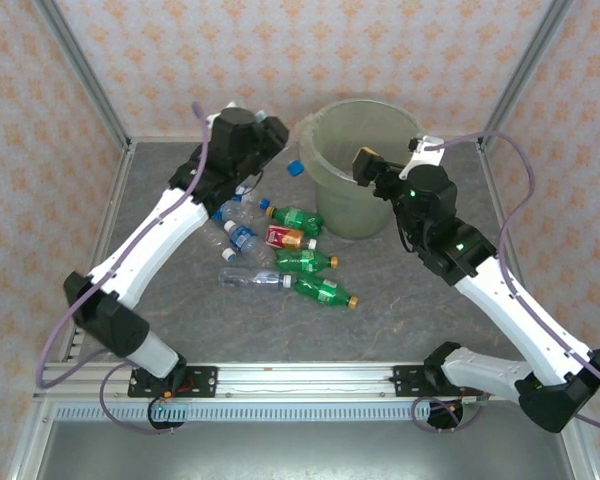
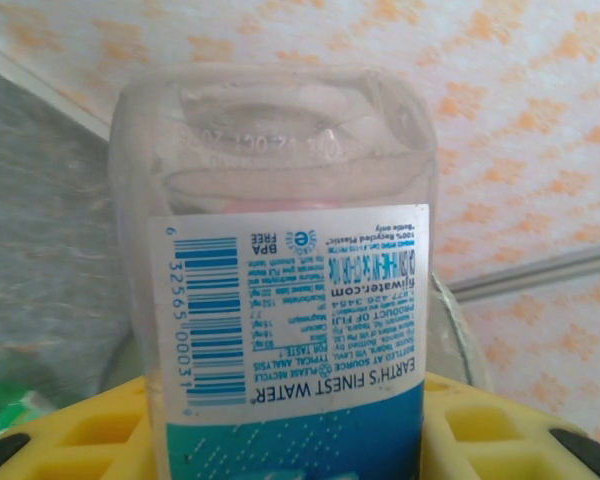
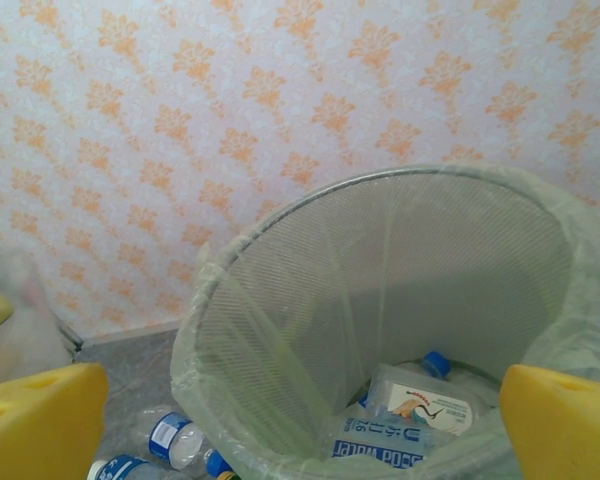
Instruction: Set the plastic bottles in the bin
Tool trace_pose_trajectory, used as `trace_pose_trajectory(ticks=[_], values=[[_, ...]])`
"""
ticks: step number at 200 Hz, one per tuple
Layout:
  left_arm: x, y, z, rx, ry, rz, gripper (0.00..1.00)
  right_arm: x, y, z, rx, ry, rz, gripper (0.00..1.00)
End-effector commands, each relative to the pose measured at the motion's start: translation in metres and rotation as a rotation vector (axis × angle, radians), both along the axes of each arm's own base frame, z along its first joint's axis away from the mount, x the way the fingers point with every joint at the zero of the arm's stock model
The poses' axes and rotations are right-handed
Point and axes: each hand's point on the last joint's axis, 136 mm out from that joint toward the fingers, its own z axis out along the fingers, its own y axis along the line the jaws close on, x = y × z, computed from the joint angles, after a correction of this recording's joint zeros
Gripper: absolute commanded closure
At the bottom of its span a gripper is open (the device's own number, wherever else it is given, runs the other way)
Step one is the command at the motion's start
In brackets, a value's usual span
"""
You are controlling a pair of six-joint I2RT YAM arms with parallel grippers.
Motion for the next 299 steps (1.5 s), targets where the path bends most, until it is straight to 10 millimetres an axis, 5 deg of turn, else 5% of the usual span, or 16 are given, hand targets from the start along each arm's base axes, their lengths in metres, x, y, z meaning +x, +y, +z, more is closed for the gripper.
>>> trace_pose_trajectory(ticks=[1,48,101,212,299], values=[[0.011,-0.033,0.024,0.009,-0.068,-0.077,0.55,-0.007,-0.019,0.004,0.013,-0.015,-0.065,0.0],[0.032,-0.094,0.042,0.011,-0.106,-0.191,0.54,-0.02,-0.033,0.005,0.014,-0.031,-0.084,0.0],[0.053,-0.139,0.022,-0.006,-0.119,-0.258,0.55,-0.032,-0.042,0.011,0.019,-0.078,-0.083,0.0],[0.057,-0.15,0.019,-0.023,-0.132,-0.264,0.52,-0.03,-0.045,-0.001,0.02,-0.095,-0.09,0.0],[0.052,-0.146,0.04,-0.033,-0.169,-0.261,0.26,-0.027,-0.044,-0.003,0.024,-0.096,-0.083,0.0]])
